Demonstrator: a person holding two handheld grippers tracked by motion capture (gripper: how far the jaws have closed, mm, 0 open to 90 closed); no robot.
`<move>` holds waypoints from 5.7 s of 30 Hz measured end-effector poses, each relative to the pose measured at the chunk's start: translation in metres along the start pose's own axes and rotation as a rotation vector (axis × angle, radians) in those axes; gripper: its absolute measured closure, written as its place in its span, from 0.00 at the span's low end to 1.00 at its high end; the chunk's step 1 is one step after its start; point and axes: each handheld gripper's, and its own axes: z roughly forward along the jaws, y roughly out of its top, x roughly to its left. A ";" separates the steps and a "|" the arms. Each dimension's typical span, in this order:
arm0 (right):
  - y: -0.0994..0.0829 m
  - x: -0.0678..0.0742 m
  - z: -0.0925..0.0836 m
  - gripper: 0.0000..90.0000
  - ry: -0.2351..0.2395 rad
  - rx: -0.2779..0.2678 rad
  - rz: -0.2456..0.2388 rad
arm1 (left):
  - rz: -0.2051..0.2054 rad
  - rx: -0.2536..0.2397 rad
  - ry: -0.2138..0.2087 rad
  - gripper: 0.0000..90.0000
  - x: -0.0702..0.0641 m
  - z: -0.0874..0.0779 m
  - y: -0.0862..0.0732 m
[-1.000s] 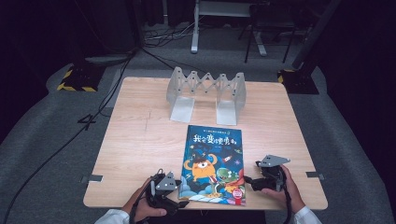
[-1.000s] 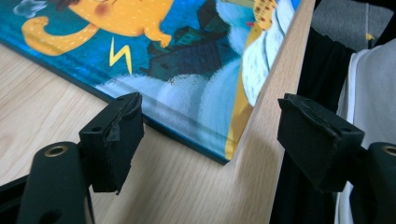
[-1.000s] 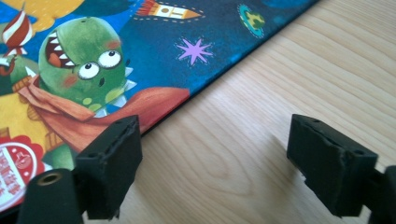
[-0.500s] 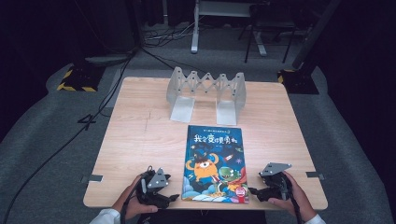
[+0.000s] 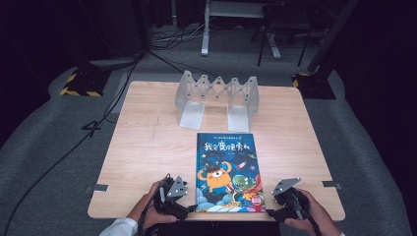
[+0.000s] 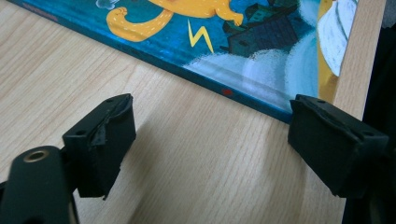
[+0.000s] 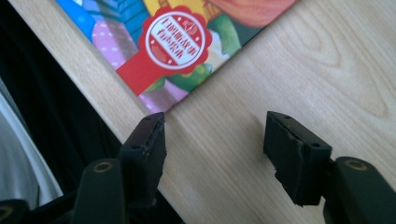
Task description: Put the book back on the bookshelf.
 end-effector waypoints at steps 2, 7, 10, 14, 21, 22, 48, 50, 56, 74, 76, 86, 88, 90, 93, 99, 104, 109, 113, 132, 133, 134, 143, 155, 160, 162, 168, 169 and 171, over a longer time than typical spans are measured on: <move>0.000 0.001 -0.002 0.51 0.001 0.022 -0.003 | 0.000 0.003 0.000 0.14 -0.001 0.002 0.002; 0.006 0.005 -0.003 0.60 0.006 0.086 -0.032 | -0.007 0.013 0.005 0.11 -0.003 0.005 0.005; 0.012 0.005 -0.002 0.68 0.007 0.108 -0.037 | -0.006 0.013 0.006 0.11 -0.003 0.005 0.005; 0.020 0.009 0.000 0.76 0.021 0.136 -0.074 | -0.007 0.013 0.007 0.11 -0.003 0.005 0.005; 0.017 0.011 0.000 0.83 0.026 0.076 -0.064 | -0.006 0.010 0.005 0.12 -0.002 0.004 0.004; 0.017 0.011 0.000 0.83 0.026 0.076 -0.064 | -0.006 0.010 0.005 0.12 -0.002 0.004 0.004; 0.011 -0.008 0.002 0.36 0.282 -0.416 -0.001 | -0.033 0.002 0.029 0.14 0.012 -0.003 -0.003; 0.015 -0.010 0.000 0.34 0.297 -0.417 -0.010 | -0.033 0.002 0.029 0.14 0.012 -0.003 -0.003; 0.013 -0.013 -0.004 0.32 0.358 -0.470 -0.004 | -0.032 0.003 0.029 0.14 0.012 -0.003 -0.003; 0.039 -0.035 0.002 0.33 0.326 -0.490 0.027 | -0.029 0.003 0.026 0.14 0.012 -0.003 -0.003; 0.046 -0.040 0.005 0.33 0.327 -0.490 0.039 | -0.029 0.003 0.026 0.14 0.012 -0.003 -0.003; 0.077 -0.061 0.023 0.32 0.352 -0.507 0.054 | -0.025 0.005 0.022 0.14 0.014 -0.003 -0.003; 0.080 -0.063 0.025 0.32 0.360 -0.505 0.054 | -0.021 0.003 0.020 0.14 0.015 -0.003 -0.003; 0.085 -0.066 0.030 0.34 0.375 -0.498 0.059 | -0.027 0.002 0.023 0.14 0.015 -0.003 -0.003; 0.088 -0.068 0.031 0.39 0.396 -0.508 0.051 | -0.027 0.002 0.024 0.14 0.016 -0.003 -0.003; 0.085 -0.062 0.024 0.51 0.428 -0.612 -0.020 | -0.031 0.003 0.026 0.14 0.016 -0.004 -0.004; 0.080 -0.055 0.019 0.51 0.395 -0.641 -0.040 | -0.041 -0.001 0.030 0.16 0.016 -0.005 -0.005; 0.072 -0.045 0.010 0.51 0.339 -0.675 -0.069 | -0.051 0.008 0.035 0.16 0.016 -0.005 -0.004; 0.067 -0.037 0.001 0.52 0.286 -0.710 -0.098 | -0.065 0.009 0.044 0.16 0.016 -0.005 -0.003; 0.058 -0.023 -0.014 0.54 0.177 -0.783 -0.186 | -0.139 -0.068 -0.127 0.17 0.034 0.015 0.037; 0.058 -0.023 -0.015 0.54 0.175 -0.788 -0.188 | -0.145 -0.070 -0.135 0.17 0.035 0.016 0.038; 0.058 -0.023 -0.015 0.54 0.171 -0.789 -0.189 | -0.151 -0.073 -0.145 0.17 0.036 0.017 0.039; 0.058 -0.023 -0.016 0.54 0.164 -0.799 -0.210 | -0.164 -0.091 -0.225 0.08 0.040 0.028 0.048; 0.055 -0.022 -0.018 0.55 0.157 -0.822 -0.240 | -0.233 -0.167 -0.298 0.23 0.053 0.025 0.046; 0.050 -0.016 -0.022 0.60 0.161 -0.830 -0.280 | -0.213 -0.240 -0.219 0.40 0.051 0.005 0.044; 0.049 -0.017 -0.022 0.63 0.167 -0.827 -0.280 | -0.203 -0.274 -0.205 0.41 0.051 -0.002 0.046; 0.043 -0.016 -0.024 0.71 0.181 -0.811 -0.305 | -0.144 -0.323 -0.173 0.45 0.046 -0.015 0.052; 0.042 -0.016 -0.024 0.73 0.182 -0.812 -0.312 | -0.134 -0.347 -0.159 0.45 0.045 -0.020 0.054; 0.041 -0.015 -0.026 0.74 0.184 -0.807 -0.322 | -0.128 -0.364 -0.151 0.47 0.046 -0.024 0.056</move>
